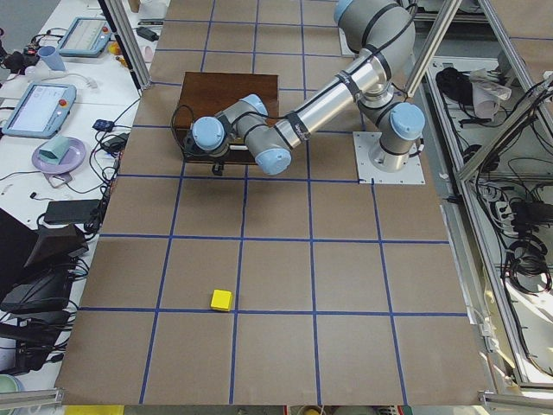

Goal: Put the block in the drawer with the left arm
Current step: 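Hook the left gripper onto the white drawer handle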

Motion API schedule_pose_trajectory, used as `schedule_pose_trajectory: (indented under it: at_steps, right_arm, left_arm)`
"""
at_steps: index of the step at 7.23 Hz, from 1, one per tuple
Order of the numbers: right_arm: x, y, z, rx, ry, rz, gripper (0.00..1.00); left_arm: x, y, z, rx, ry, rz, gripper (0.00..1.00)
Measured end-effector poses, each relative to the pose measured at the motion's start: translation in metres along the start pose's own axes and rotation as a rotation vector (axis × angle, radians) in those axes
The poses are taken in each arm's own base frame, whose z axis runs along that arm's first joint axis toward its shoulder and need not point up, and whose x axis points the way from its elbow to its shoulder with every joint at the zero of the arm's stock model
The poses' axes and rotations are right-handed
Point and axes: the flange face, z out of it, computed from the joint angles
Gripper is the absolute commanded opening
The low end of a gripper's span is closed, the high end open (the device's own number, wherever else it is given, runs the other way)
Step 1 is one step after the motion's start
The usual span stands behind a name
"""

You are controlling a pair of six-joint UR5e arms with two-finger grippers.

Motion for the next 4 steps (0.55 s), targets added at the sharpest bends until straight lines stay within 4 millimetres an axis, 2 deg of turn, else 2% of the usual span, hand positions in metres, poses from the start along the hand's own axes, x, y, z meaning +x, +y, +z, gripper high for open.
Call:
schedule_pose_trajectory:
  at_steps: [4]
  right_arm:
    - [0.0,0.0,0.0002,0.0,0.0,0.0,1.0]
  left_arm:
    - [-0.0052,0.0007,0.0011,-0.021,-0.028,0.001,1.0]
